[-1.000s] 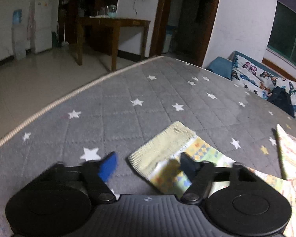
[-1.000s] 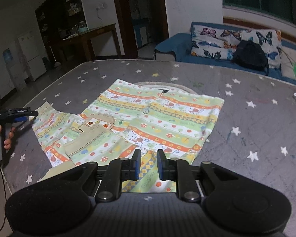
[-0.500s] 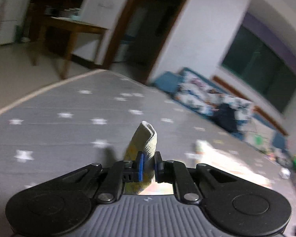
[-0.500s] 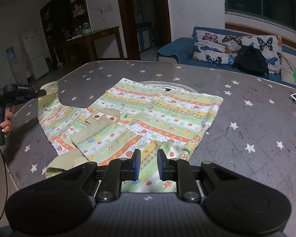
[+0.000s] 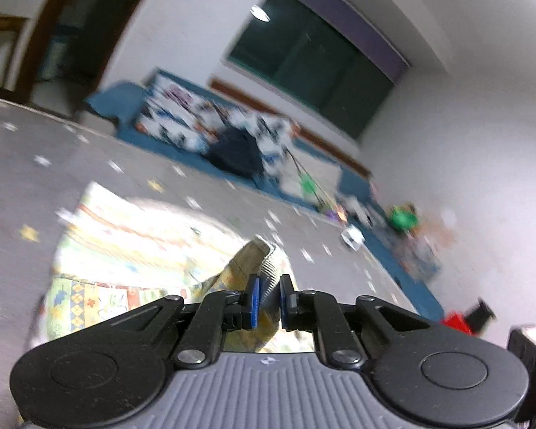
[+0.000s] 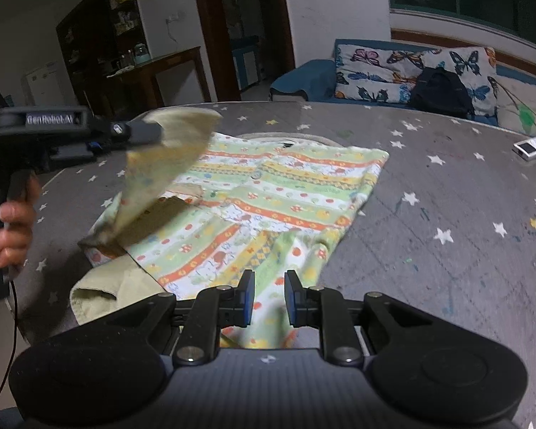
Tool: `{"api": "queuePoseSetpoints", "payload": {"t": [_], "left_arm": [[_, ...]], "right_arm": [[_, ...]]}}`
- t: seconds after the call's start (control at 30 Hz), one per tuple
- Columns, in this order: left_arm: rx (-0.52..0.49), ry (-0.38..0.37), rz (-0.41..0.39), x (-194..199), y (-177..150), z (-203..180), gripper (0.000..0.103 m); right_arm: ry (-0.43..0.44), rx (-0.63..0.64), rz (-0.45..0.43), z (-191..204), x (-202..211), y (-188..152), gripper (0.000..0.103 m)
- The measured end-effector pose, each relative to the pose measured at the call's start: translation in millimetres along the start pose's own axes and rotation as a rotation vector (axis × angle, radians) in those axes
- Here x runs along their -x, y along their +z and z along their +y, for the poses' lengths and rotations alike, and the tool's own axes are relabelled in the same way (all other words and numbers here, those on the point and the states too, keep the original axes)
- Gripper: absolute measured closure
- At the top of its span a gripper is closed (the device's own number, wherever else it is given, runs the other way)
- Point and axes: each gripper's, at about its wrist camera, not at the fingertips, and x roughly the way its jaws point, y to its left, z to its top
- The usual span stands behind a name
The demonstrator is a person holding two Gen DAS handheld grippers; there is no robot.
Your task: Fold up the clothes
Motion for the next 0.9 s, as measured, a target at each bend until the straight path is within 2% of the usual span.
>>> {"api": "queuePoseSetpoints", "payload": {"t": [0.1, 0.2, 0.3, 0.37, 0.47, 0.57, 0.73, 0.9], "left_arm": [[-0.043, -0.026, 0.07, -14.0, -14.0, -9.7, 0.08], [-0.095, -0.046, 0.093, -11.8, -26.0, -16.5, 0.065], [-0.121, -0.036, 0.072, 1.8, -26.1, -10.1, 0.063], [-0.139, -0.001, 0.048, 10.6, -24.0, 0.9, 0.063], [-0.169, 0.11, 0.033, 16.8, -18.2, 23.4, 0.063], [-0.169, 0.21, 0.053, 20.4, -18.3, 46.5, 0.063], [-0.171, 0.304, 0.113, 15.7, -25.6, 71.8, 0.065], [-0.245, 0.351, 0.167, 7.7, -36.2, 73.5, 0.065]], "right_arm": [[-0.01, -0.011, 0.005, -4.1, 0.0, -3.0, 0.086], [-0.017, -0.016, 0.005, -6.2, 0.2, -3.6, 0.086], [-0.018, -0.008, 0.001, -4.1, -0.9, -1.6, 0.086], [-0.013, -0.003, -0.001, -1.6, -2.9, 1.0, 0.085], [0.001, 0.005, -0.005, 3.4, -10.7, 7.4, 0.081], [0.02, -0.009, -0.001, 5.1, -24.0, 13.2, 0.081], [0.046, 0.002, 0.003, 17.6, -49.8, 22.1, 0.081], [0.049, 0.035, 0.038, 26.1, -76.8, 25.8, 0.081]]}}
